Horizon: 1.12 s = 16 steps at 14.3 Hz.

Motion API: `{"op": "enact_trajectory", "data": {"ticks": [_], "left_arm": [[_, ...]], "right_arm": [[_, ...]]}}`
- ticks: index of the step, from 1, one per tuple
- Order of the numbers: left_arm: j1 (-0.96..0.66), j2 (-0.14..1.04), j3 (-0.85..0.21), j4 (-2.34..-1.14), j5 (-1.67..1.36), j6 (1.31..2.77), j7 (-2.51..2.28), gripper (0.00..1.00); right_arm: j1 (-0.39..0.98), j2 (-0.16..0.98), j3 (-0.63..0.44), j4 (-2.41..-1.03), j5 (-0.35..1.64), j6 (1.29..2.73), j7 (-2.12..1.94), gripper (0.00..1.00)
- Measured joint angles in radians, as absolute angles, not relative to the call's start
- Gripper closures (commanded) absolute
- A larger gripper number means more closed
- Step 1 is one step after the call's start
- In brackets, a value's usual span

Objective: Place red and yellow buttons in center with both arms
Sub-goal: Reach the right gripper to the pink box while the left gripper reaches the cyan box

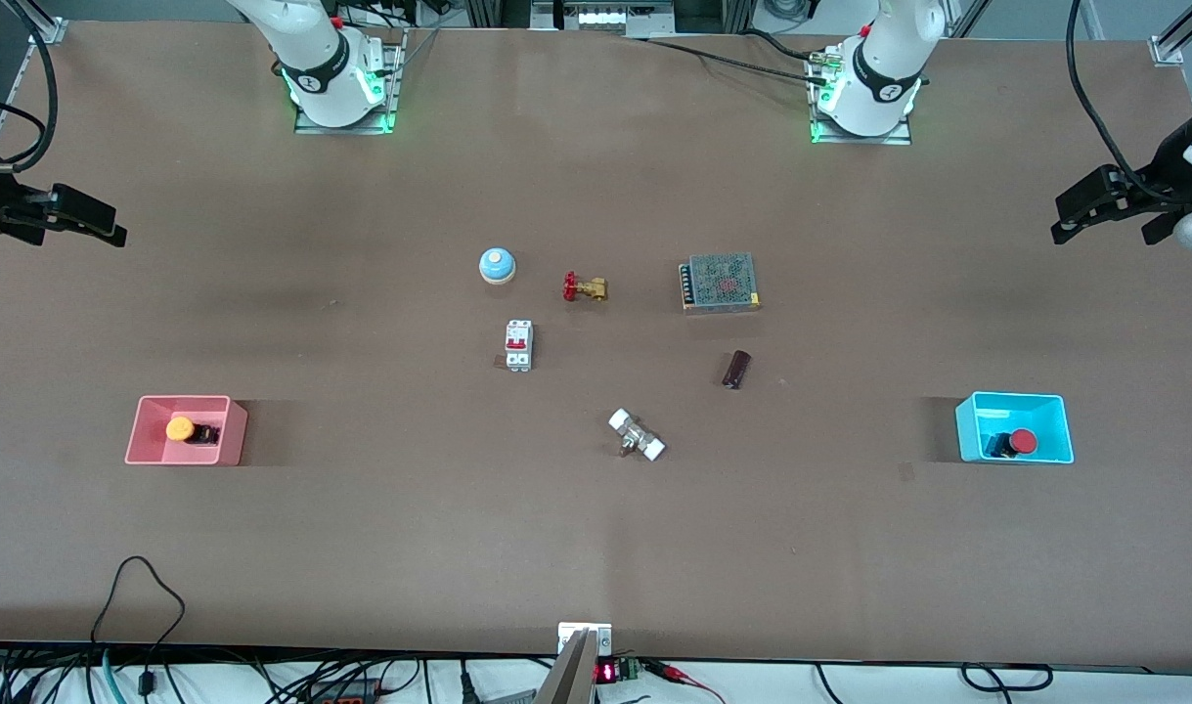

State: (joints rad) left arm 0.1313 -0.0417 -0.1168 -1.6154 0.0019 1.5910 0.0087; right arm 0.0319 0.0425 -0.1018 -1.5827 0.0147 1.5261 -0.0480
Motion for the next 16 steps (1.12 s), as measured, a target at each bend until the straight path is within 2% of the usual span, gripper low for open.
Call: {"op": "enact_trajectory", "data": {"ticks": [7, 11, 16], "left_arm": [[0.131, -0.042, -0.117, -1.615, 0.002, 1.591, 0.009, 0.00], [0.131, -0.042, -0.117, -1.615, 0.002, 1.591, 0.009, 0.00], [0.138, -0.017, -0.116, -1.616, 0.003, 1.591, 0.015, 0.00]], "right_arm": [[0.032, 0.061, -0.100, -1.591, -0.005, 1.548, -0.048, 0.00], [0.009, 0.212, -0.101, -1.610, -0.017, 1.745, -0.060, 0.00], [-0.035, 0.402, -0.102, -1.596, -0.017, 1.914, -0.106, 0.00]]}}
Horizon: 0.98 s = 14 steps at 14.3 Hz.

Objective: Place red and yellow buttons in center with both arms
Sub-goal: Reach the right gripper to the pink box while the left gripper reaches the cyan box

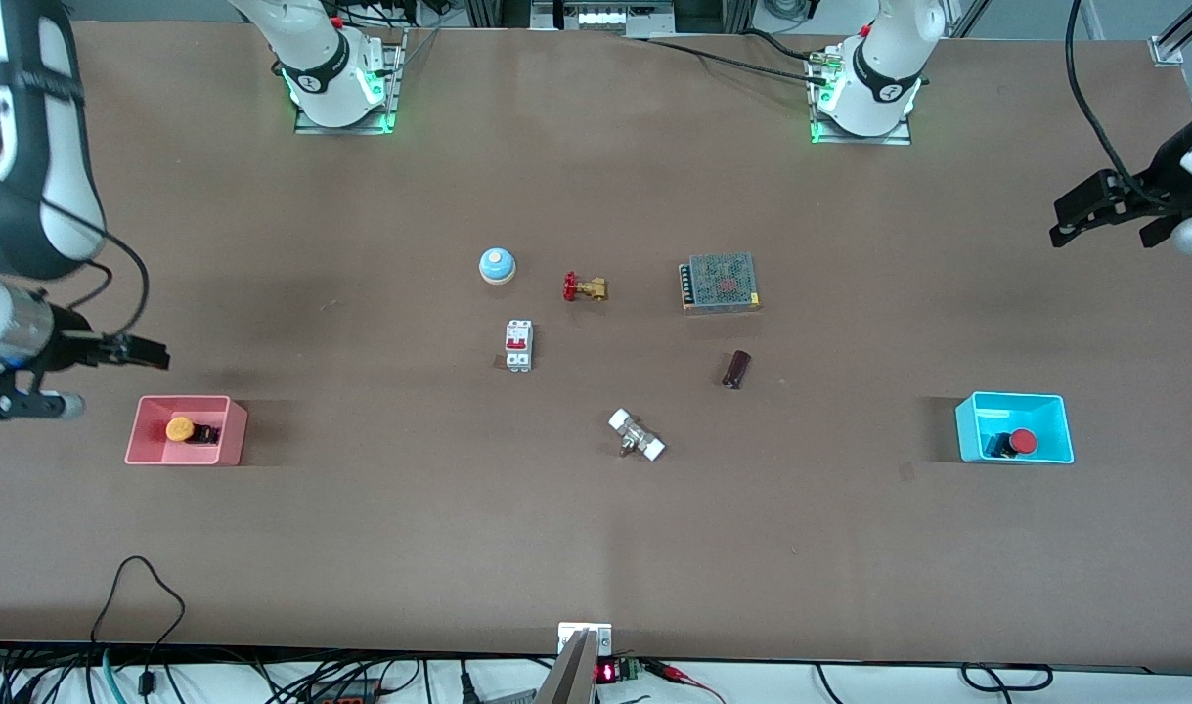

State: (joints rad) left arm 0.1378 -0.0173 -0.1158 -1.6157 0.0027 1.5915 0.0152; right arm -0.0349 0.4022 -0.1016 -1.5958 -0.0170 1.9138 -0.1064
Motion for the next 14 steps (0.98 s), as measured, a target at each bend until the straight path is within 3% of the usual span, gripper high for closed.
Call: {"op": "enact_trajectory", "data": {"ticks": [7, 14], "left_arm": [[0.197, 0.166, -0.110, -1.617, 0.040, 1.742, 0.089, 0.00], [0.267, 0.361, -0.106, -1.615, 0.069, 1.975, 0.171, 0.00]], "right_arm": [[-0.060, 0.619, -0.102, -1.503, -0.017, 2.088, -0.173, 0.00], [-0.067, 0.697, -0.102, -1.492, -0.017, 2.147, -0.188, 0.00]]}}
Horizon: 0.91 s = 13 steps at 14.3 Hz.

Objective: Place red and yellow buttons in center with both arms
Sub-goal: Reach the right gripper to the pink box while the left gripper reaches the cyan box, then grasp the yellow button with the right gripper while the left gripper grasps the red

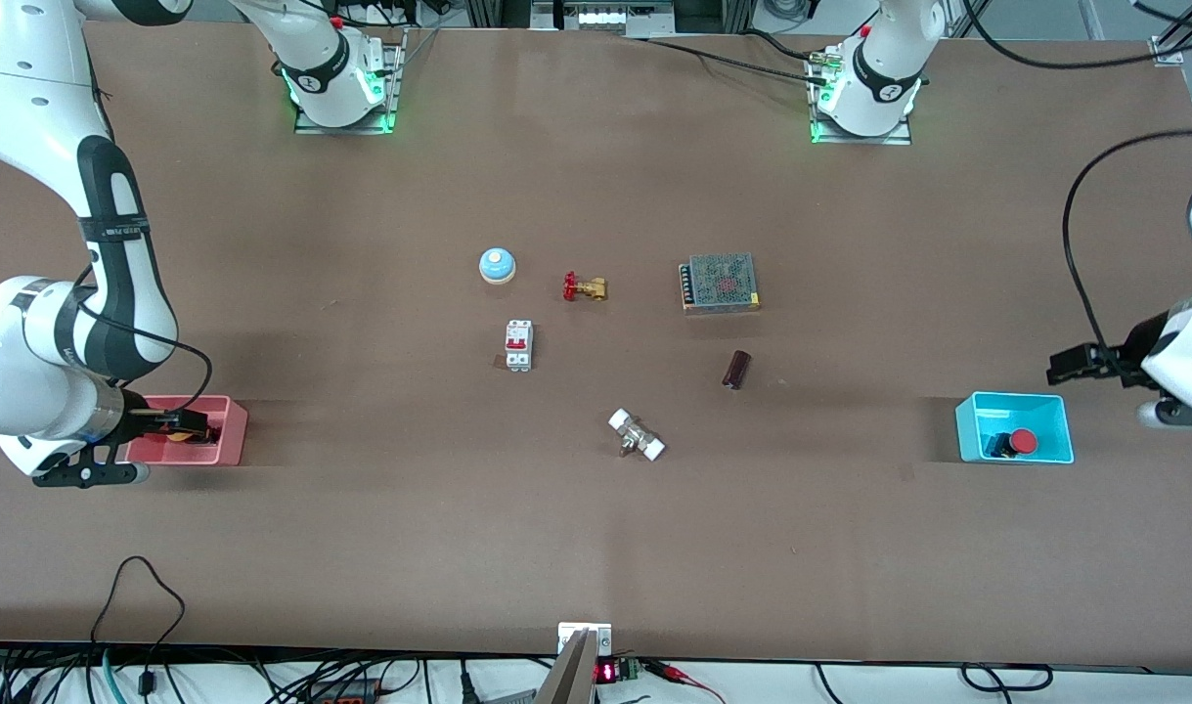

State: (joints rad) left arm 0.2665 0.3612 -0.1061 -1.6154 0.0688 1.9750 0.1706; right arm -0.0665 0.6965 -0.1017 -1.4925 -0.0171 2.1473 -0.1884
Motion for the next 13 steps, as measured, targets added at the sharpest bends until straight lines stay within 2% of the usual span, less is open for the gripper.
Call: {"op": "enact_trajectory", "data": {"ticks": [8, 13], "left_arm": [[0.285, 0.572, -0.106, -1.613, 0.139, 2.158, 0.198, 0.00], [0.285, 0.635, -0.106, -1.611, 0.157, 2.202, 0.198, 0.00]], "right_arm": [[-0.067, 0.737, -0.102, -1.492, -0.017, 2.162, -0.189, 0.00], [-0.067, 0.752, -0.102, -1.490, -0.017, 2.193, -0.189, 0.01]]}}
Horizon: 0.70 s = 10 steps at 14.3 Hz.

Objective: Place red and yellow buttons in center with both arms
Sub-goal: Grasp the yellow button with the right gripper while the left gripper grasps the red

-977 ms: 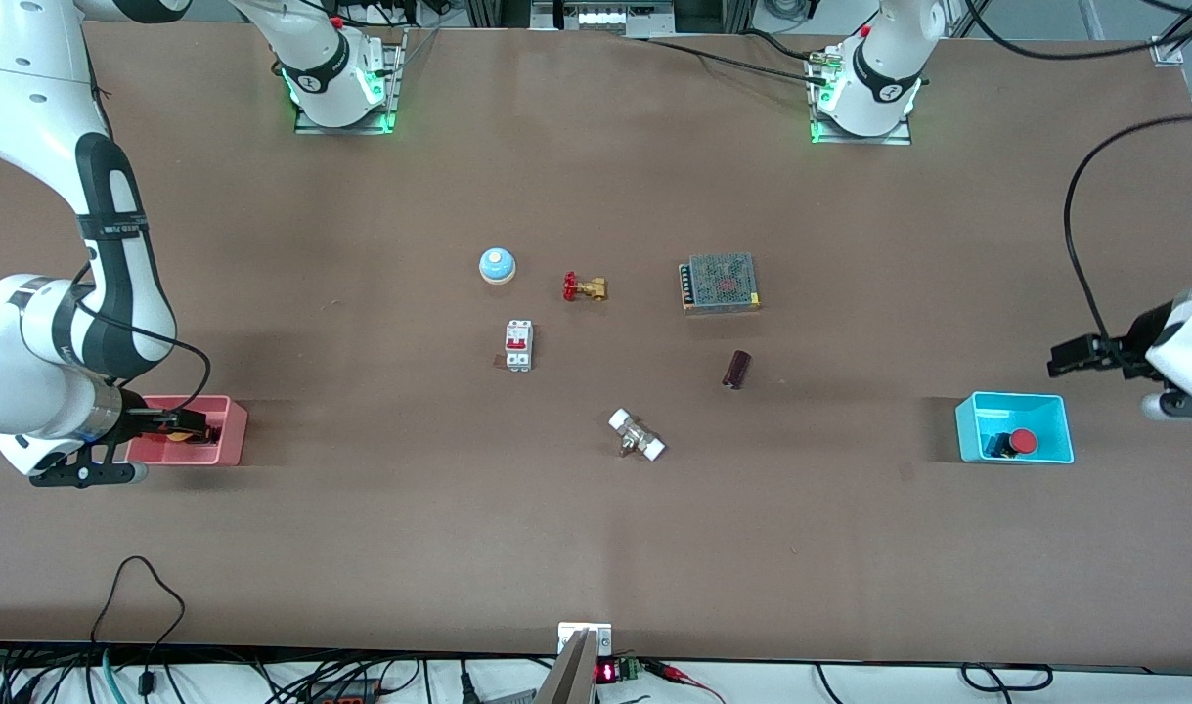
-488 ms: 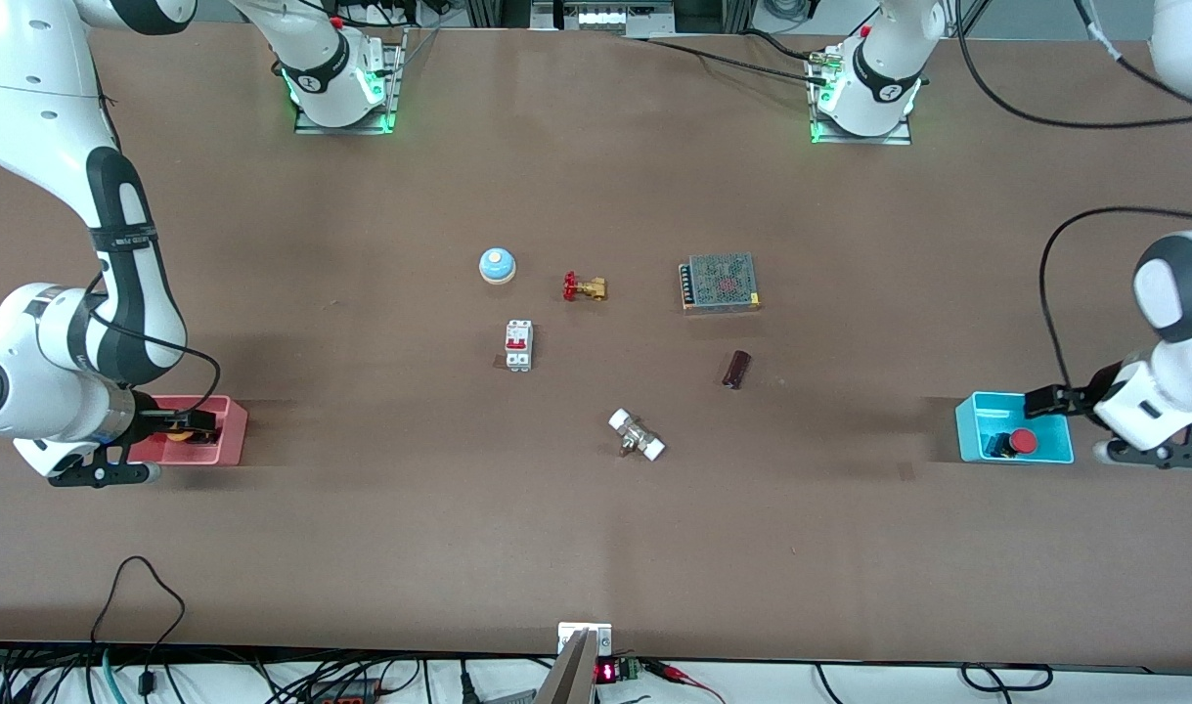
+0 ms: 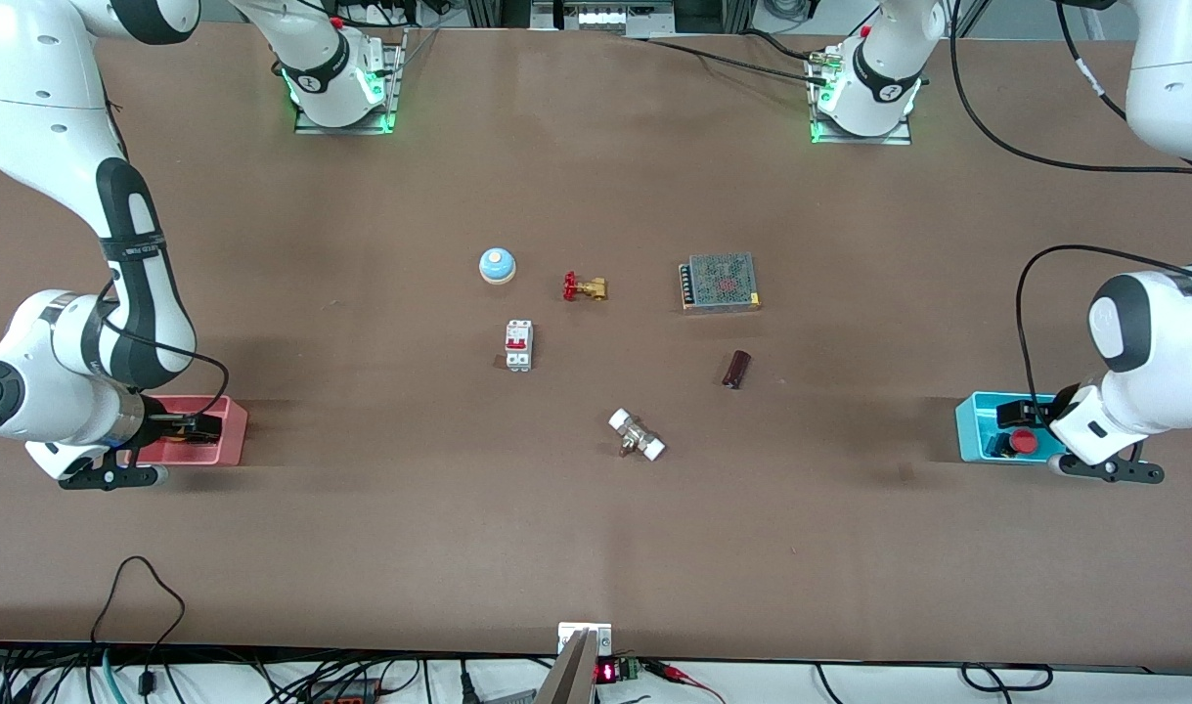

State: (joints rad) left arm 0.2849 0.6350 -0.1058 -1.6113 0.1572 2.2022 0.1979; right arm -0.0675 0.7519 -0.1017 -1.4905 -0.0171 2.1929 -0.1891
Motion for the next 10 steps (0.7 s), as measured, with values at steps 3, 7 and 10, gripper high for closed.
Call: {"op": "enact_trajectory", "data": {"ticks": [3, 7, 10], "left_arm": [[0.285, 0.659, -0.106, -1.611, 0.157, 2.213, 0.198, 0.04], [0.285, 0.669, -0.104, -1.611, 0.157, 2.247, 0.197, 0.24], [0.285, 0.673, -0.104, -1.599, 0.157, 2.252, 0.195, 0.39]], "right_arm": [[-0.072, 0.755, -0.102, -1.490, -0.017, 2.196, -0.189, 0.19], [-0.077, 0.755, -0.102, -1.489, -0.017, 2.196, -0.193, 0.54], [-0.078, 0.755, -0.102, -1.486, -0.017, 2.196, -0.207, 0.63]]}}
